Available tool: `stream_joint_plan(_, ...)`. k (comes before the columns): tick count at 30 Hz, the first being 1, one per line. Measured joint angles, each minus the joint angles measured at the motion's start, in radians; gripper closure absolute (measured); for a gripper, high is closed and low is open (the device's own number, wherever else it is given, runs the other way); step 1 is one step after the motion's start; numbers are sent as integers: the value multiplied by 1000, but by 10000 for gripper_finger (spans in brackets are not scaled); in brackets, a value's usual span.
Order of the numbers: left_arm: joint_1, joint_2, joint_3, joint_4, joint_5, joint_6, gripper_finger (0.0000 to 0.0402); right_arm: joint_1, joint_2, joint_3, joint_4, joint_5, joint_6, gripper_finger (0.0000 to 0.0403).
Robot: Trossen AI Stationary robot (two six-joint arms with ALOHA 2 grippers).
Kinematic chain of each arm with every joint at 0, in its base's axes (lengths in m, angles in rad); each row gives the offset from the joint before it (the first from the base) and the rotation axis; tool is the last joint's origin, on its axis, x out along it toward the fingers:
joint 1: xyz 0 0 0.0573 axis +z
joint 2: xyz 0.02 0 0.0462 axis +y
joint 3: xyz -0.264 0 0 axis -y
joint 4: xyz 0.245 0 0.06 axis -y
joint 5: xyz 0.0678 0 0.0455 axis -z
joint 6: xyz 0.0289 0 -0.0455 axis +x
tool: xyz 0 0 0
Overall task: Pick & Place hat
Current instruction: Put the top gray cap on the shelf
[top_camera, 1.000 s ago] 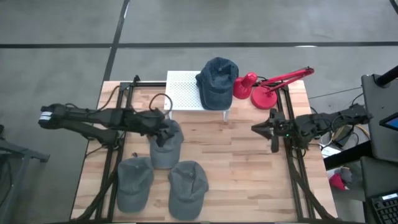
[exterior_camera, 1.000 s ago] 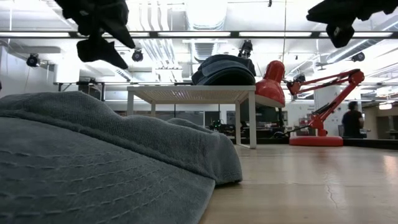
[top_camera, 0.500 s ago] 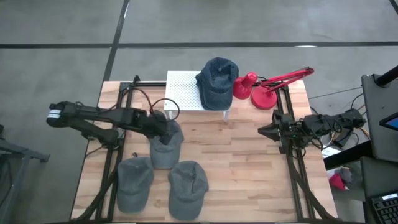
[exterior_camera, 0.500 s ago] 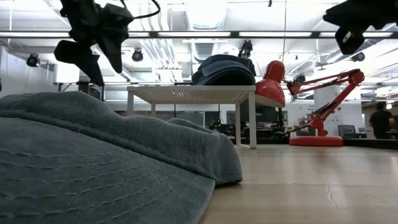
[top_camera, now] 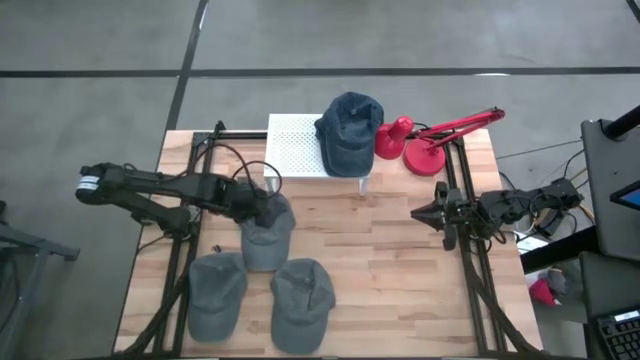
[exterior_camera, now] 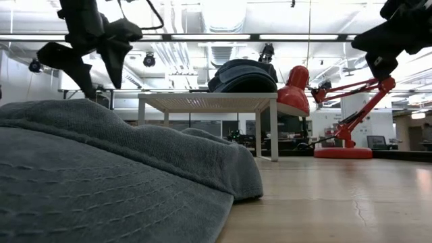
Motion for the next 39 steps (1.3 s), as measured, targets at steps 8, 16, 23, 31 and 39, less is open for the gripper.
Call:
stream_joint_plan(8,1,9,-46,-13,-111,-160,106,0,0,1,0,3,-75,360)
stream_joint_plan(16,3,40,-94,-10,-108,-257,106,0,1,5,6,112,-95,360)
stream_joint_plan(23,3,69,-124,33,-103,-276,106,0,0,5,6,113,-95,360)
stream_joint_plan(31,3,102,-126,32,-102,-275,106,0,2,6,4,114,-102,360)
stream_joint_plan(39,3,101,-131,31,-102,-284,106,0,2,6,4,114,-102,360)
